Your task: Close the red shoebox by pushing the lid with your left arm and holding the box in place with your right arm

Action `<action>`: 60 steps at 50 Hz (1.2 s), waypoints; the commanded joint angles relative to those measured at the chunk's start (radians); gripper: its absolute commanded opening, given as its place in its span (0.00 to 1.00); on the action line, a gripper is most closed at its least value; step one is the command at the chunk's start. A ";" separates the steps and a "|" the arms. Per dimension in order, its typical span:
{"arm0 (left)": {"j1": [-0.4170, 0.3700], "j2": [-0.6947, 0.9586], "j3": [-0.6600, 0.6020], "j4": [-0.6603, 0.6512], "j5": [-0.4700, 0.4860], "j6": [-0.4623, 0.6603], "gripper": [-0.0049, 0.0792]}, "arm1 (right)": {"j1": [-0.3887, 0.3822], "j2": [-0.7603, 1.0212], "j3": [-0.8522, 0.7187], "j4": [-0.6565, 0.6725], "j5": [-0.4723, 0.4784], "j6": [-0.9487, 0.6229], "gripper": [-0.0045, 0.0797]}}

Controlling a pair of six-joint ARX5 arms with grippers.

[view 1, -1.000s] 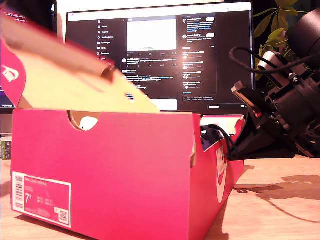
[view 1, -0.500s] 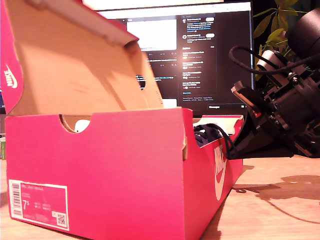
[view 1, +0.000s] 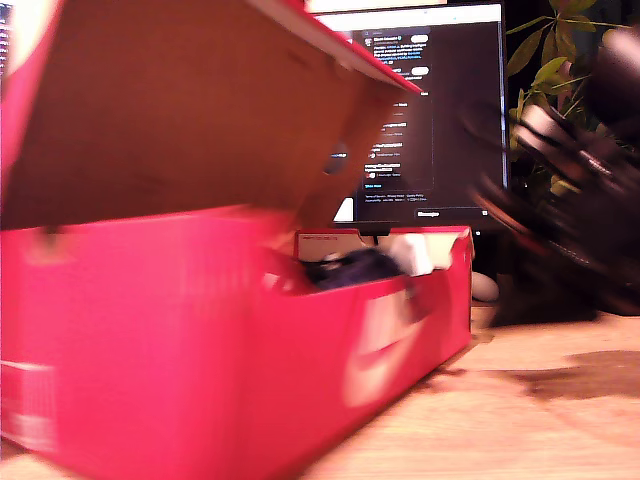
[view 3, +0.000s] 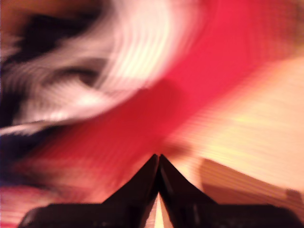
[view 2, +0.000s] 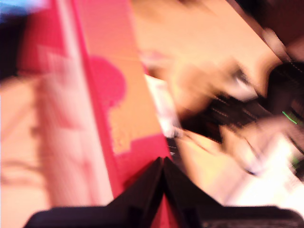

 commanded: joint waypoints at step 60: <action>0.215 0.024 0.300 -0.035 -0.079 0.148 0.04 | 0.207 -0.210 0.064 0.012 -0.128 0.161 0.04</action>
